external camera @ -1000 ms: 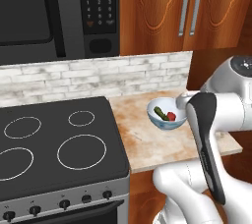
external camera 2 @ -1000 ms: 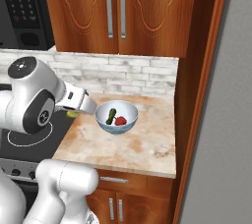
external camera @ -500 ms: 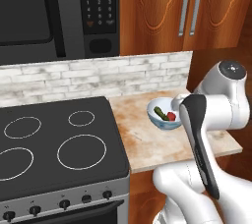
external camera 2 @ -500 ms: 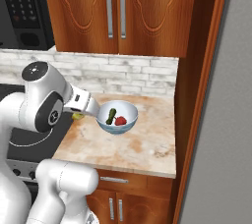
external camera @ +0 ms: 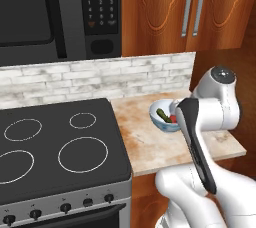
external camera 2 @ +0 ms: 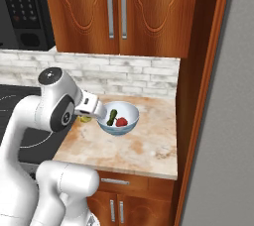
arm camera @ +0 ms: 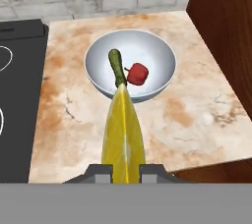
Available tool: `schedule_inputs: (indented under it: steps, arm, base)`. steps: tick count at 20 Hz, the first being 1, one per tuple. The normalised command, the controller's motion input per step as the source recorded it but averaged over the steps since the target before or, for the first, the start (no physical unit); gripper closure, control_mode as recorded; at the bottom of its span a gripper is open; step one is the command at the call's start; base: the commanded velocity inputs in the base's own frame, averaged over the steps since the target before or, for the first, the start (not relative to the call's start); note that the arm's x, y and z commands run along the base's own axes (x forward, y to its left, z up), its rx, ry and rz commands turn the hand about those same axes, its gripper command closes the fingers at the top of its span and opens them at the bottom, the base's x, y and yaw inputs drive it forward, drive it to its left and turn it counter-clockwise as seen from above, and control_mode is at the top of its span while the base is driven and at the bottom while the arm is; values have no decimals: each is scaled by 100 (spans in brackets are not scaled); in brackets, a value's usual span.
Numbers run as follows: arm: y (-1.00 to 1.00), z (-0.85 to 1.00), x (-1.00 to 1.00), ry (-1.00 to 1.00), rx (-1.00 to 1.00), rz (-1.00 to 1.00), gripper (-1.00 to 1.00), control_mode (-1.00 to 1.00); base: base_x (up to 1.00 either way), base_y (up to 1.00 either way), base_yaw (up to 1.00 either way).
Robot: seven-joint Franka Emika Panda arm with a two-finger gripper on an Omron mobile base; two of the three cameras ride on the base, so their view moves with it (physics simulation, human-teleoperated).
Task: Take the squash, bell pepper, and lemon wedge from the freezer and place them in the bowl on the counter.
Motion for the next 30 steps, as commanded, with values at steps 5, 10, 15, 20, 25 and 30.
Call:
schedule_inputs:
  steps: [5,10,15,20,25,30]
  arm:
    - [-14,-19,73,6,2,0,100,-100]
    - [-3,-35,68,7,0,0,100,-100]
    - [-8,-39,68,7,1,0,100,-100]
    - [-14,-42,63,8,2,0,100,-100]
    - [-21,-12,50,4,3,0,100,-100]
    - [-29,-9,20,1,0,0,100,-100]
  base:
    - [0,0,0]
    - [0,0,0]
    - [0,0,0]
    - [0,0,0]
    - [0,0,0]
    - [0,0,0]
